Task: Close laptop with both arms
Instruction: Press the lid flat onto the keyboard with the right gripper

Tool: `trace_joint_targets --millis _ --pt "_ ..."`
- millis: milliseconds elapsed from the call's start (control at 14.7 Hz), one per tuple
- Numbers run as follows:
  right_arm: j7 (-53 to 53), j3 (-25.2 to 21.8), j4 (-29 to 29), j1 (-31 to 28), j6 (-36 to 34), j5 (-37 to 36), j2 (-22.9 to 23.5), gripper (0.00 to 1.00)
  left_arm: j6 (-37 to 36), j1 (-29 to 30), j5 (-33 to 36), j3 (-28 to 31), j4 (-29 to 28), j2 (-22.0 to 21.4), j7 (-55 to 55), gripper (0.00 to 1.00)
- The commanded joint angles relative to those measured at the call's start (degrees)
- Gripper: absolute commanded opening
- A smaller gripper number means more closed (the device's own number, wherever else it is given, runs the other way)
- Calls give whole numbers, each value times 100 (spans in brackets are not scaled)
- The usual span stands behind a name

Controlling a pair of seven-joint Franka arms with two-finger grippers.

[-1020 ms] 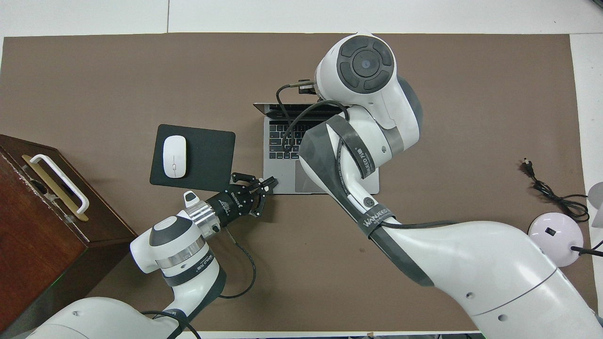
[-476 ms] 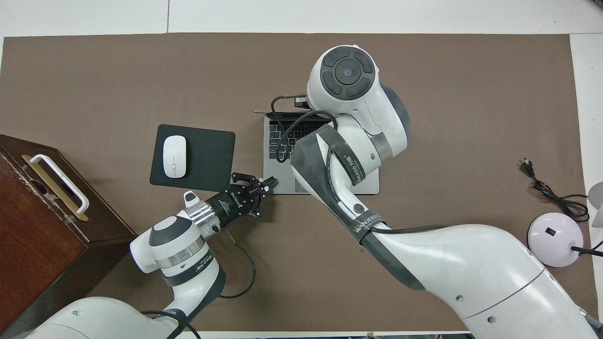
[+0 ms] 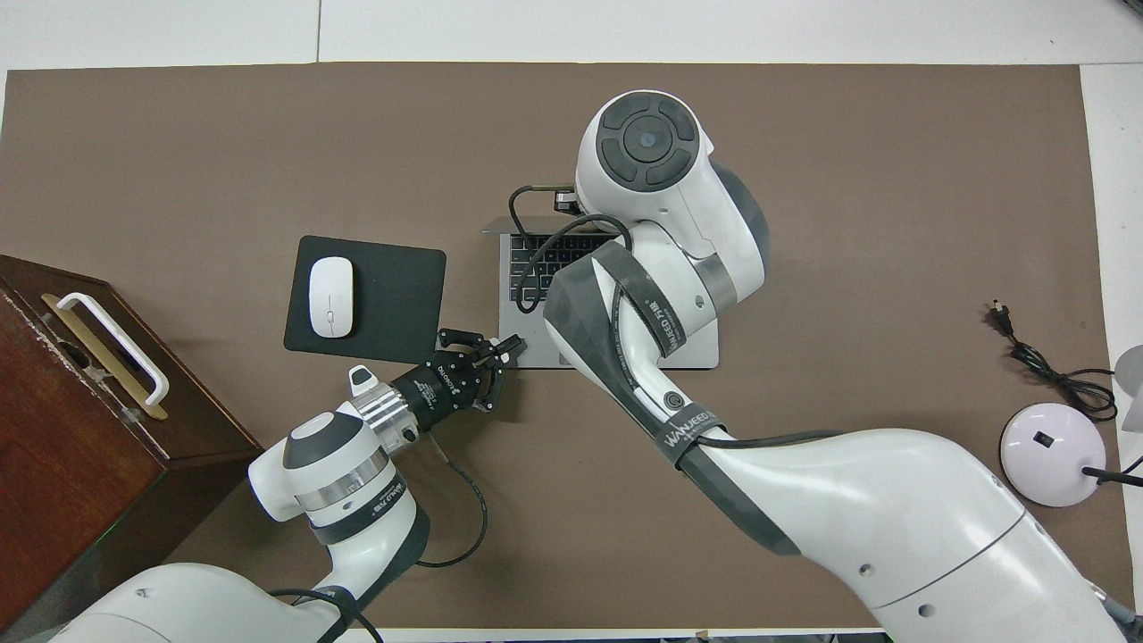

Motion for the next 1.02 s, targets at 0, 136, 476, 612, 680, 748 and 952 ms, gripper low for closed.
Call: trace_joint_targets --millis 0,136,476,612,680,748,952 --pt "176 67 -174 23 -110 202 -139 0 259 64 -166 -49 139 775 263 0" --pt "220 75 -200 23 -172 210 -139 0 294 64 -306 -49 139 775 263 0" --pt "255 75 -385 5 -119 219 -139 0 338 56 -640 -49 78 775 246 0" --pt "264 75 -499 5 -66 228 -139 0 338 56 -771 -58 17 775 246 0" --pt "264 75 -508 5 -49 280 -139 0 338 56 -807 -49 8 775 246 0" --pt "264 75 -517 -4 -40 402 -139 0 338 56 -808 -49 8 775 246 0" --pt "264 75 -561 -30 -22 439 -130 0 390 56 -860 -49 8 775 246 0"
